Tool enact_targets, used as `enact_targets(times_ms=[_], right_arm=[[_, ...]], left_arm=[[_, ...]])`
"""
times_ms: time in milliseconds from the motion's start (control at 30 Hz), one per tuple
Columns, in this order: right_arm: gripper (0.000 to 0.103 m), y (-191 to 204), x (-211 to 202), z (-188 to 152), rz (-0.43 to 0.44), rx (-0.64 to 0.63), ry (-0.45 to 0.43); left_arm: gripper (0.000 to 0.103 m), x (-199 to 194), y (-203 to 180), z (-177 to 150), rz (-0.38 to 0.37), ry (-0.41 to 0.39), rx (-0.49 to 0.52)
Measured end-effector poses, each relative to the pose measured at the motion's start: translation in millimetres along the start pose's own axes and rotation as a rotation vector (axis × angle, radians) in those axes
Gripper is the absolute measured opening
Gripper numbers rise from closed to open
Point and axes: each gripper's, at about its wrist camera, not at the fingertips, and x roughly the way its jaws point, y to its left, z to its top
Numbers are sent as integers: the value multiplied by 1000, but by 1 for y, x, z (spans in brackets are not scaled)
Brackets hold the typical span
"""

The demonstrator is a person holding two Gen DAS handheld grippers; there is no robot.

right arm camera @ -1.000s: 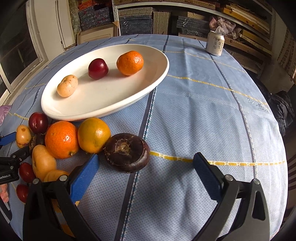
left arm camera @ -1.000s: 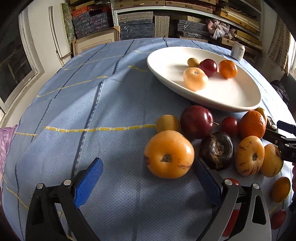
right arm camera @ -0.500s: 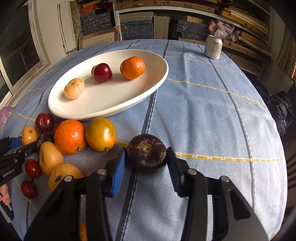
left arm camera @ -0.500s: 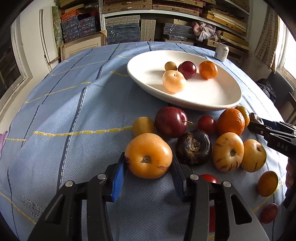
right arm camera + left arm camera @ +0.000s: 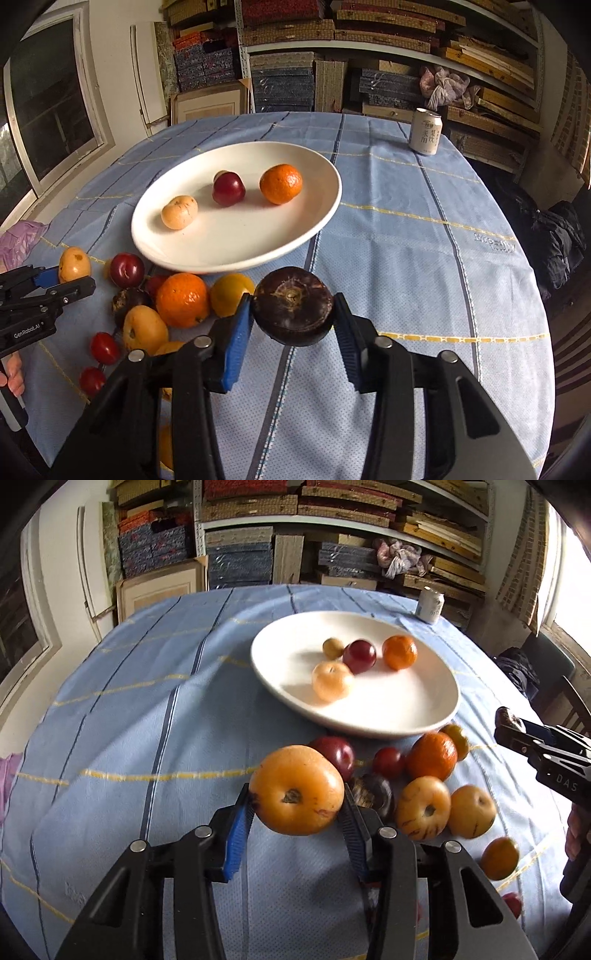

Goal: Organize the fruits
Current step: 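Carry both fruits onto the white plate and open both tools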

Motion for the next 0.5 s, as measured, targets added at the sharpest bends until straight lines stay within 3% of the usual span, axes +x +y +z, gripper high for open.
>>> enact_targets(times_ms=[267, 400, 500], right_arm=[[43, 10, 6, 34, 25, -20, -36], [43, 2, 30, 56, 26, 1, -34], [43, -4, 45, 64, 105, 27, -34]], left_arm=[[46, 18, -25, 51, -1, -49, 54], [46, 38, -38, 75, -34, -52, 65], [46, 58, -49, 83, -46, -13, 87]])
